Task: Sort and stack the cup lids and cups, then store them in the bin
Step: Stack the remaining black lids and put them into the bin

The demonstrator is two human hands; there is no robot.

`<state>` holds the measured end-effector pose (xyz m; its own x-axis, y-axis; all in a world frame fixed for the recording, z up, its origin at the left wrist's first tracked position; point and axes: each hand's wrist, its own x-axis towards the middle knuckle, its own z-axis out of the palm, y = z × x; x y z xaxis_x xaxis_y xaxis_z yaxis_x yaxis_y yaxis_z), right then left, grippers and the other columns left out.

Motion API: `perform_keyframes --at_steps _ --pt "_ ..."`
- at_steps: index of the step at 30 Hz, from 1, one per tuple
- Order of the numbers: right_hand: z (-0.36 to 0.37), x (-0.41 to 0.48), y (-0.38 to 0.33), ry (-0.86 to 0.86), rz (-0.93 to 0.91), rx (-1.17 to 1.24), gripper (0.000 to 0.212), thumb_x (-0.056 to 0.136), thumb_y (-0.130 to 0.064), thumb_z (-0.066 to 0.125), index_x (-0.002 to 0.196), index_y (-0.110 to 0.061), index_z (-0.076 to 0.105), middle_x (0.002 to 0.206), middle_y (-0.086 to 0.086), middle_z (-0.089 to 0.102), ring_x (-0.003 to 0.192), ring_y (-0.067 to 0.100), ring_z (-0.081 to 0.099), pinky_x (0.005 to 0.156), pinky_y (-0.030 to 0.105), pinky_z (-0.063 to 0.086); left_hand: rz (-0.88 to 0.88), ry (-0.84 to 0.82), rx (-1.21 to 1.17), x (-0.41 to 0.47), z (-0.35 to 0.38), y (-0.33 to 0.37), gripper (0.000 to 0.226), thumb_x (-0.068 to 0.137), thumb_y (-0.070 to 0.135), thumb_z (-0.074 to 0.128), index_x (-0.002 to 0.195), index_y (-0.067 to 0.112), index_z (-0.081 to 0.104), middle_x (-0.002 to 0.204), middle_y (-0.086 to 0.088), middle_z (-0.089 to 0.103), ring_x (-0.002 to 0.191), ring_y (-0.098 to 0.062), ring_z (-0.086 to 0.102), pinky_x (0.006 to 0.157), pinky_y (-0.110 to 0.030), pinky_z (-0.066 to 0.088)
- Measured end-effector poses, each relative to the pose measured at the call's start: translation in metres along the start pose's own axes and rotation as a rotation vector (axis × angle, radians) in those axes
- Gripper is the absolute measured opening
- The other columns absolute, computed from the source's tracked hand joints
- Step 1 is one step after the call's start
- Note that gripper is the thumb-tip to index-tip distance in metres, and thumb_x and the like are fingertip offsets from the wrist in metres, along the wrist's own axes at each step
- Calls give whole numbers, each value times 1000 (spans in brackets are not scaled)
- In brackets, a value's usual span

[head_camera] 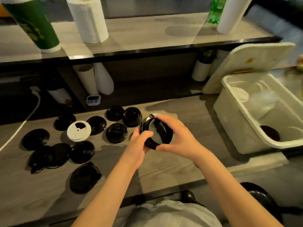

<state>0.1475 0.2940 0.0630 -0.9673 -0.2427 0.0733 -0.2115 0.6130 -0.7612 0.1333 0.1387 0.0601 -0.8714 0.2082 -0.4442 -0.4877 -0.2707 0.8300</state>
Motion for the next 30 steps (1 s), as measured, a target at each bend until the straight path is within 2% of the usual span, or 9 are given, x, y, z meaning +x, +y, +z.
perform_keyframes --at_steps 4,7,11,14,16,18,20,24,30 --pt "-59 -22 18 90 12 -43 91 64 -25 85 140 -33 35 137 -23 36 121 -12 31 108 27 31 -3 -69 44 8 64 6 25 90 0 44 85 24 50 85 -1 59 76 -11 58 64 -26 46" --pt "-101 -38 34 142 9 -52 91 63 -24 86 137 -36 34 132 -33 32 119 -24 26 104 24 32 14 -136 96 17 111 5 20 89 2 45 91 21 53 88 -3 61 76 -10 61 60 -25 50" --pt "-155 -58 61 142 57 -19 87 68 -32 82 140 -41 33 140 -23 38 130 -6 32 107 24 33 13 -216 124 28 168 -1 20 90 5 43 100 19 54 95 -6 62 85 -16 62 61 -28 52" --pt "-189 -70 76 164 124 266 67 78 -35 68 136 -45 36 140 -25 39 130 -8 34 101 12 34 31 -245 140 36 206 -4 21 90 4 41 99 18 55 99 -8 61 94 -22 57 77 -40 50" --pt "-205 -72 88 303 194 408 52 83 -41 56 132 -46 41 140 -21 42 129 -3 38 101 16 36 49 -264 172 42 231 -5 23 90 4 40 96 20 56 92 -4 63 88 -19 58 74 -37 50" --pt "-217 -66 100 392 245 401 39 92 -41 49 131 -39 46 134 -12 49 122 1 47 96 13 39 76 -275 183 48 256 -7 22 91 3 40 92 20 55 84 0 62 79 -14 58 62 -26 50" --pt "-227 -60 110 422 271 393 25 99 -31 43 122 -29 52 120 -7 56 106 -5 53 82 4 42 86 -277 203 57 279 -10 20 91 5 42 92 20 54 83 0 60 78 -12 57 62 -23 48" --pt "-251 -59 134 517 312 405 19 100 -27 41 111 -22 56 107 1 62 97 12 59 83 25 49 30 -351 268 71 312 -15 15 92 11 46 98 20 55 90 -1 62 85 -13 60 72 -29 50" --pt "-286 -72 170 411 458 502 17 99 -25 45 114 -24 51 102 -2 59 85 6 59 68 14 49 -43 -502 638 109 340 -12 6 91 12 52 89 13 58 86 -4 64 83 -15 61 71 -25 51"
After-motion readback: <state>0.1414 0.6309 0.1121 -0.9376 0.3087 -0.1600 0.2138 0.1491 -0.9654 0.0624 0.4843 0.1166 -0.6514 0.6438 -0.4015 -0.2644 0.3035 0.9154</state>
